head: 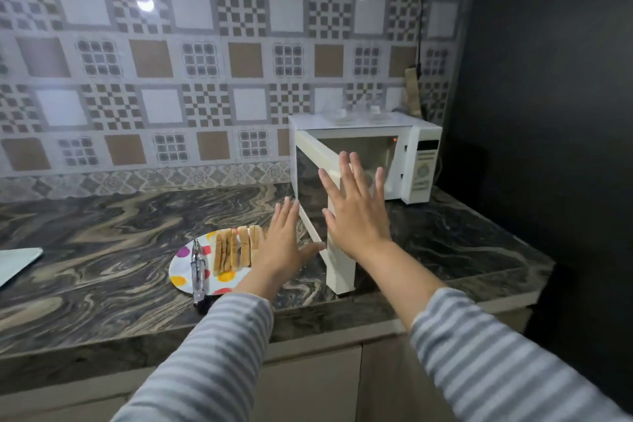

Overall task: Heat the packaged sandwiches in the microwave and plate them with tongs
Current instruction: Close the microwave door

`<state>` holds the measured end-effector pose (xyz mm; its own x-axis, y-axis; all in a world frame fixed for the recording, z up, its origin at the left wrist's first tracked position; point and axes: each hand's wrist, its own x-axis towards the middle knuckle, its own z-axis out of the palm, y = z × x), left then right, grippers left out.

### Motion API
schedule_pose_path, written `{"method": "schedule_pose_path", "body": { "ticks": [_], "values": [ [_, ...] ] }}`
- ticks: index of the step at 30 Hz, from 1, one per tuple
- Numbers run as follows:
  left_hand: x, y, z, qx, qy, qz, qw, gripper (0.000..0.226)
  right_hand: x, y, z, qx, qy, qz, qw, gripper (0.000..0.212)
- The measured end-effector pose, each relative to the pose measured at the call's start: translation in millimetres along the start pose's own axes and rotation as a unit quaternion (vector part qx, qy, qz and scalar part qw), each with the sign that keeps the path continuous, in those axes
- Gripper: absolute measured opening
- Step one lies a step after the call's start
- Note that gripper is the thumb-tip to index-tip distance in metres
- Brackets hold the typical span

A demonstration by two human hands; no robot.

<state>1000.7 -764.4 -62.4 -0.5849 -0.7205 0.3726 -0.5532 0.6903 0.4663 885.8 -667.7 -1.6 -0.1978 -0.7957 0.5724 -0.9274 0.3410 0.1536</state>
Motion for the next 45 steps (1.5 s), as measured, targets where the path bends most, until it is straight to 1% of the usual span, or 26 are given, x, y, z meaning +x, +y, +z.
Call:
{"method": "schedule_pose_path", "body": {
  "ticks": [3,7,10,12,16,20,23,26,31,38,45],
  "values": [
    [20,14,16,0.006,0.013,0.001,1.0,0.105,10,17,16,0.002,0.005,-0.023,1.0,0.069],
    [39,25,33,0.032,0.021,-0.003,0.999,0.117,13,40,38,0.022,0.054,-0.038,0.998,0.078],
    [55,41,43,0.057,0.032,0.03,0.997,0.127,14,70,50,0.038,0.074,-0.045,0.995,0.083],
    [69,59,52,0.063,0.034,0.05,0.996,0.129,15,95,57,0.049,0.075,-0.043,0.995,0.085],
    [104,100,77,0.098,0.044,0.075,0.991,0.134,22,149,70,0.057,0.052,-0.036,0.996,0.085],
    [149,130,105,0.146,0.035,0.082,0.985,0.133,37,198,83,0.071,0.013,-0.032,0.997,0.081],
    [183,146,127,0.176,0.035,0.087,0.98,0.132,53,227,96,0.079,-0.004,-0.02,0.997,0.082],
    [215,158,150,0.191,0.056,0.078,0.977,0.131,74,258,112,0.095,-0.02,-0.008,0.995,0.085],
    [264,167,188,0.178,0.095,0.071,0.977,0.129,111,304,145,0.106,-0.027,-0.015,0.994,0.087],
    [323,166,223,0.18,0.142,0.061,0.972,0.122,161,341,190,0.117,-0.025,-0.02,0.993,0.087],
    [360,162,236,0.204,0.135,0.032,0.969,0.128,197,360,218,0.102,-0.021,-0.025,0.994,0.084]
  ]
}}
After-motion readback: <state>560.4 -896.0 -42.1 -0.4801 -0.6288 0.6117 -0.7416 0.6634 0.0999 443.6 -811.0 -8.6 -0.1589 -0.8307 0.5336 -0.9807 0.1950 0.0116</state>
